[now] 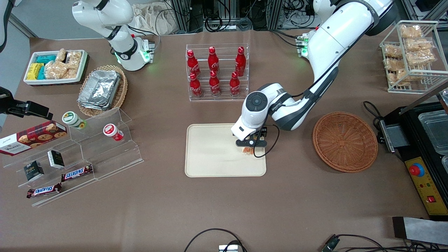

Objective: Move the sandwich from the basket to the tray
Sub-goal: 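Lower the sandwich onto the tray and open the left gripper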

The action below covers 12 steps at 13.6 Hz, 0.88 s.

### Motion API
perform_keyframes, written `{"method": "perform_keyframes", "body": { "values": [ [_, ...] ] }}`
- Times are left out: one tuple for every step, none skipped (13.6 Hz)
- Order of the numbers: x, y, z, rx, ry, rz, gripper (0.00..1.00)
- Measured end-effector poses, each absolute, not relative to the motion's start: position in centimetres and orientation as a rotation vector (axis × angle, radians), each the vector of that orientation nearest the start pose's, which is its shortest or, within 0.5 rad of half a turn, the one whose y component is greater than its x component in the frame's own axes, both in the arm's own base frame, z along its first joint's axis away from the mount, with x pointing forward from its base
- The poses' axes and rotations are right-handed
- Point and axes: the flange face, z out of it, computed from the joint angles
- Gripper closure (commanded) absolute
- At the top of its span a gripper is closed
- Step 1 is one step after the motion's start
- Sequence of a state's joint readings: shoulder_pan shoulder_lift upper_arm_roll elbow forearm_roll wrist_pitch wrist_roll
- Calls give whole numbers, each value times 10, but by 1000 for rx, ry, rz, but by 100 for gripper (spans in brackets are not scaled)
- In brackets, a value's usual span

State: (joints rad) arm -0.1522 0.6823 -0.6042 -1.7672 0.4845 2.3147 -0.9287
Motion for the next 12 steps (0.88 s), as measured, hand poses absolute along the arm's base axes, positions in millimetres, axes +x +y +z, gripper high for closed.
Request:
{"method": "perform_keyframes", "body": {
  "values": [
    [511, -418, 232, -3165, 75, -12, 0],
    [514, -417, 233, -3166, 66, -17, 0],
    [519, -414, 235, -3167, 51, -26, 0],
    [525, -410, 239, -3170, 32, -37, 0],
    [533, -404, 243, -3173, 8, -52, 0],
    [540, -398, 249, -3176, -13, -68, 0],
    [546, -393, 254, -3176, -31, -82, 0],
    [551, -389, 260, -3170, -48, -88, 0],
    [557, -384, 266, -3158, -66, -90, 0],
    [562, -380, 275, -3145, -85, -93, 0],
    [569, -377, 285, -3131, -111, -99, 0],
    [575, -372, 298, -3115, -145, -105, 0]
  ]
}}
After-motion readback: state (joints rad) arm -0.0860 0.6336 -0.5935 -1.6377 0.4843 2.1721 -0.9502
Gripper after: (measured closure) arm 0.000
